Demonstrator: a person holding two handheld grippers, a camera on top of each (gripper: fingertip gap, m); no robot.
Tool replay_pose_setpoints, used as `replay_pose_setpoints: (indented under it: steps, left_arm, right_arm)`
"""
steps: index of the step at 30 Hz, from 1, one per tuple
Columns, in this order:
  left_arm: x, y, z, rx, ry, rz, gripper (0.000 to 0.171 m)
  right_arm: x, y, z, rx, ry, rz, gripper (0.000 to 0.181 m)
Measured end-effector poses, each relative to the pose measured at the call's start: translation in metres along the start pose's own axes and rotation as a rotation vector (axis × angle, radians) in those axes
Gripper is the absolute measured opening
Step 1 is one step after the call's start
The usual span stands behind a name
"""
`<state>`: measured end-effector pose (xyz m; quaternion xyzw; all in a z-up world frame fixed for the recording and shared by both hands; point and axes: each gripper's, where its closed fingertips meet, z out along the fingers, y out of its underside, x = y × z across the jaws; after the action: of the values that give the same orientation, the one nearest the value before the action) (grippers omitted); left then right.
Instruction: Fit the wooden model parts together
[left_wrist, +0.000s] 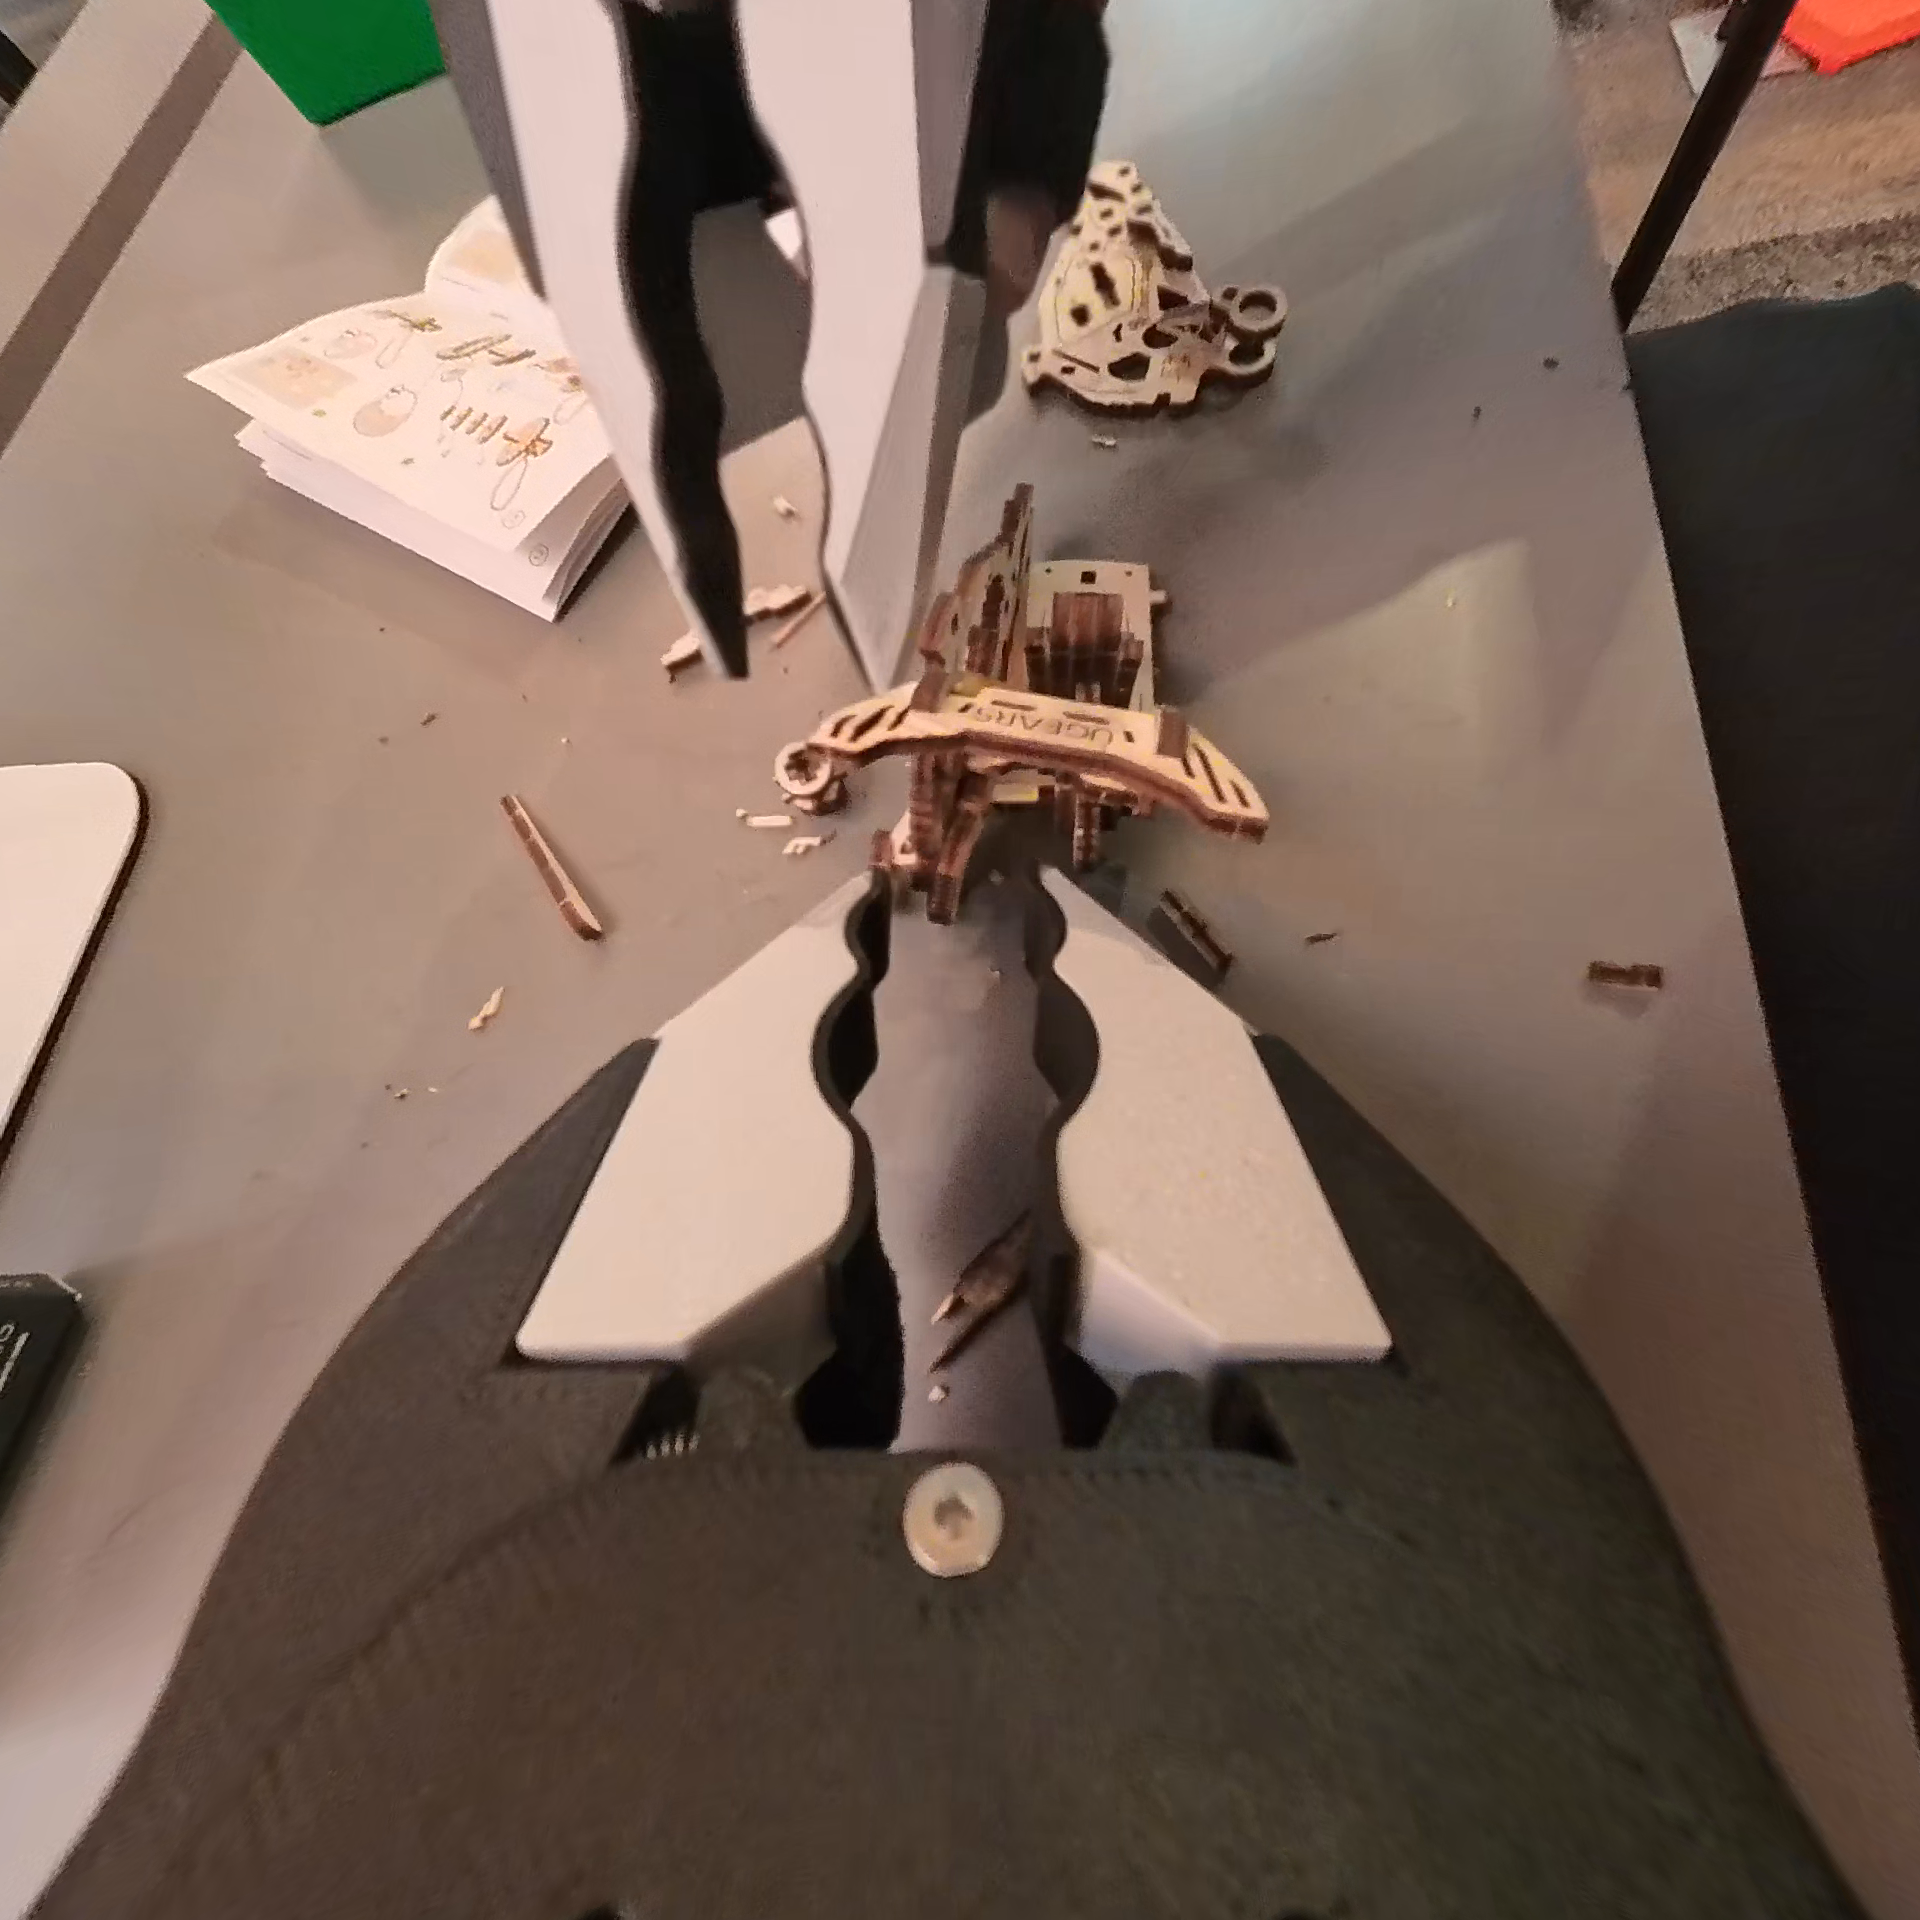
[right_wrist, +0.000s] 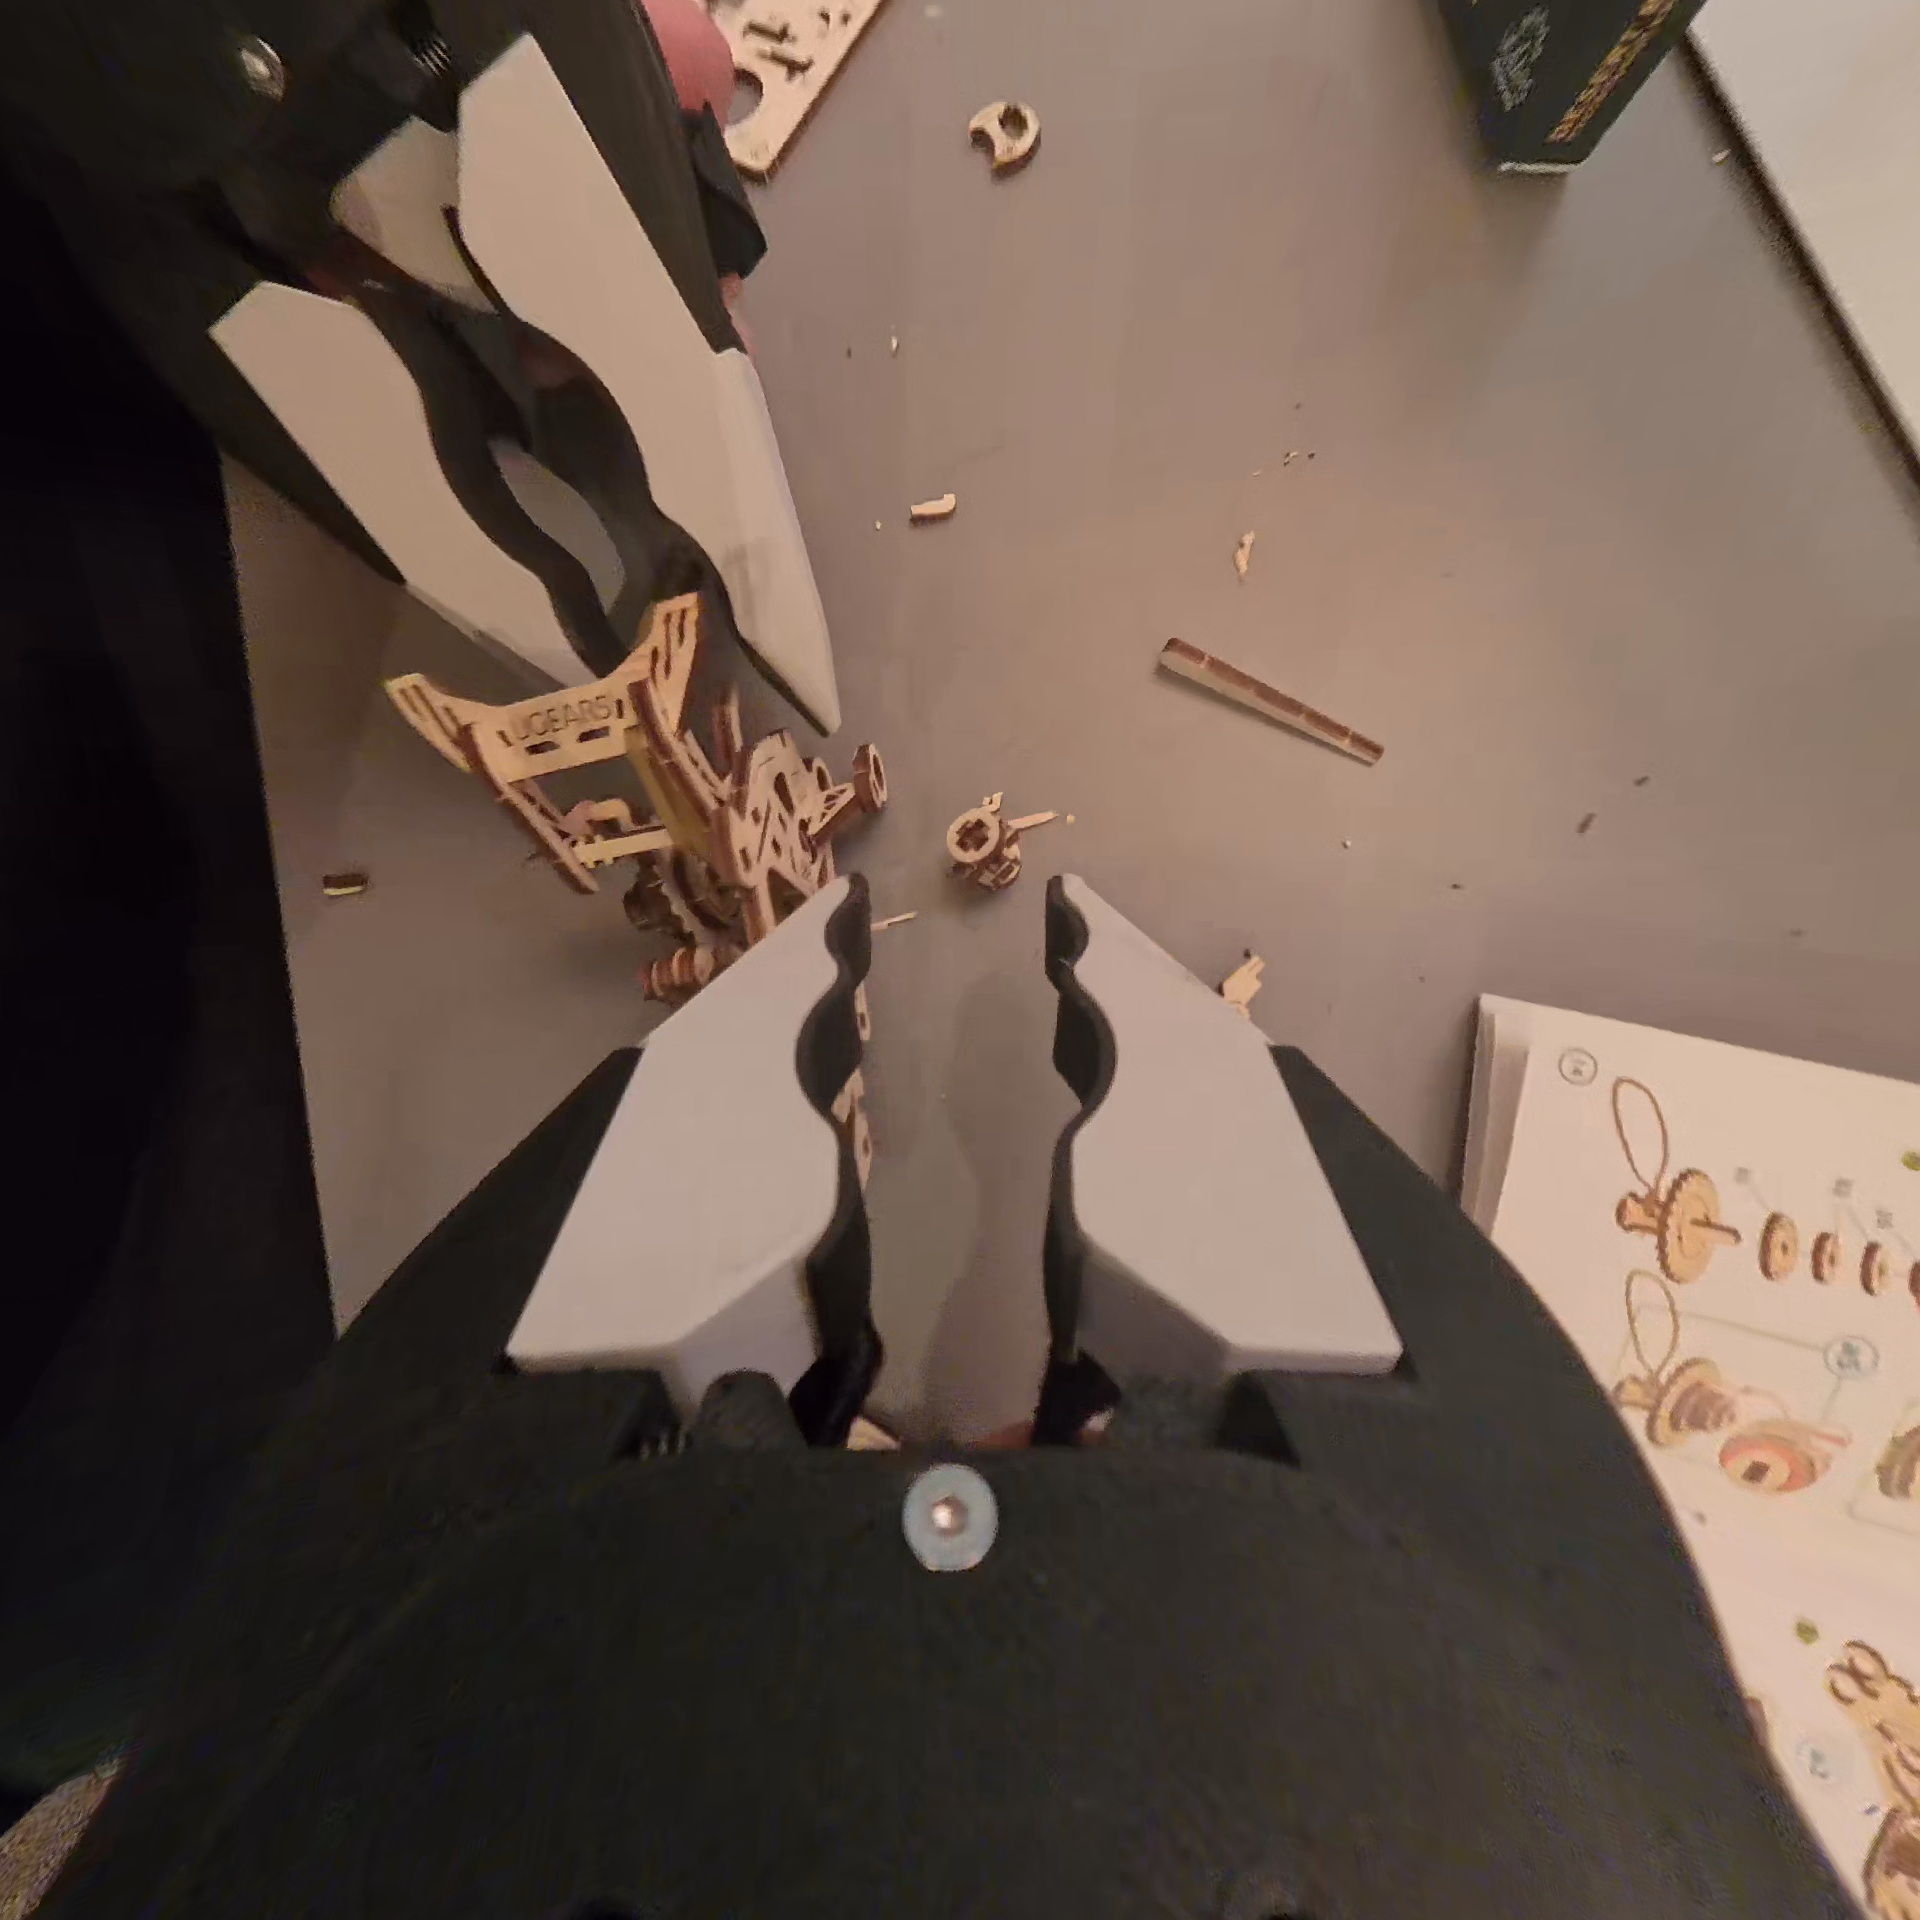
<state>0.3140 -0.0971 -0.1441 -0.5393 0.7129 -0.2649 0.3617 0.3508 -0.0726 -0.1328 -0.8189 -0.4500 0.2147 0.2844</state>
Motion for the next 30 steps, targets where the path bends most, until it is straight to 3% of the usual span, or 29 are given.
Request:
replay_pose_setpoints:
  steps: [4, 6, 14, 30]
  left_arm:
    - [0.002, 0.002, 0.002, -0.017, 0.021, -0.001, 0.015]
    - [0.003, 0.000, 0.001, -0.007, 0.039, -0.009, 0.007]
    - [0.003, -0.004, 0.001, 0.018, 0.057, -0.026, 0.004]
    - [-0.027, -0.042, -0.059, 0.356, 0.054, -0.298, 0.004]
  right_arm:
    - [0.004, -0.005, 0.003, -0.014, 0.009, -0.007, 0.032]
    - [0.006, -0.011, -0.007, 0.025, 0.017, 0.012, 0.032]
    - [0.008, 0.000, -0.049, 0.106, 0.059, 0.113, 0.030]
    - [-0.025, -0.009, -0.123, 0.364, 0.099, 0.172, 0.034]
